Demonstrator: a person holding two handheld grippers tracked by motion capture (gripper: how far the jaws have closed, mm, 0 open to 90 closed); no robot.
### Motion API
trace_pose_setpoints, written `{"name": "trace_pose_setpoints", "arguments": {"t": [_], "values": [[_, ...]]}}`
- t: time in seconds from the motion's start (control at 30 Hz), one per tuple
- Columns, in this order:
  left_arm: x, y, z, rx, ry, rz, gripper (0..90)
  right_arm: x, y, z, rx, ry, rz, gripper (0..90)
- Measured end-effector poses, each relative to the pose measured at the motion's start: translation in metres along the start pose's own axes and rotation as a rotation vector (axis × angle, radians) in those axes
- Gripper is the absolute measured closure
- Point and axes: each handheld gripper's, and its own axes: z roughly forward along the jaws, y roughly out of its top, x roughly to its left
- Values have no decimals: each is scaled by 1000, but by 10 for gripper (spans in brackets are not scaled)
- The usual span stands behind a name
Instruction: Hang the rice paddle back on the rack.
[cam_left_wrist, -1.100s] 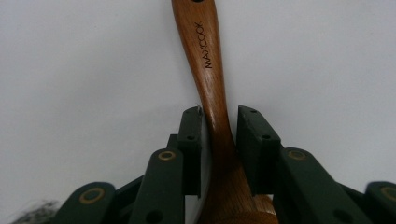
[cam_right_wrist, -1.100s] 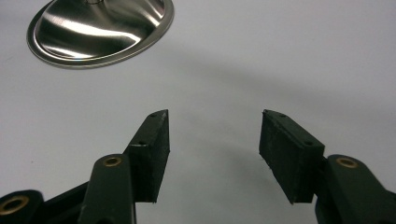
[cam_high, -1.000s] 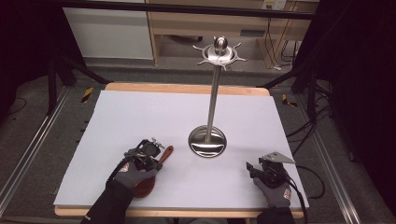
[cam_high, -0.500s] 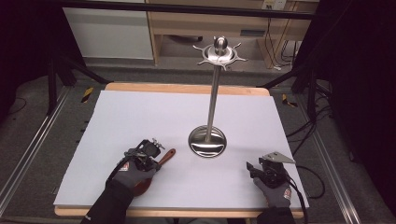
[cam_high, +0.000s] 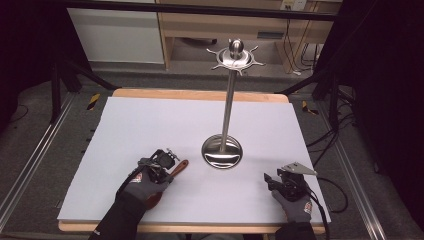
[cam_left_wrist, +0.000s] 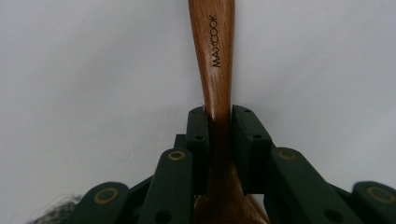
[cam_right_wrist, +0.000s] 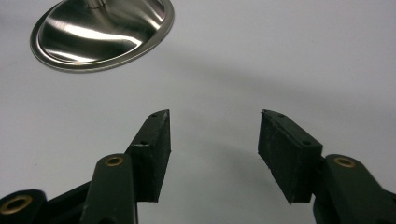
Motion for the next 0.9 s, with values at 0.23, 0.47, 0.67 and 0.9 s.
{"name": "trace_pose_setpoints", "arguments": {"t": [0.23, 0.47, 0.67, 0.9], "values": [[4, -1, 0, -13, -21, -7, 780, 0, 0, 0, 1, -1, -2, 443], [3, -1, -1, -19, -20, 1, 782, -1, 0, 0, 1, 4, -1, 445], [0, -2, -9, -67, -27, 8, 783, -1, 0, 0, 1, 4, 0, 445], [-1, -7, -28, -159, -28, 0, 784, -1, 0, -1, -3, 0, -4, 446]]}}
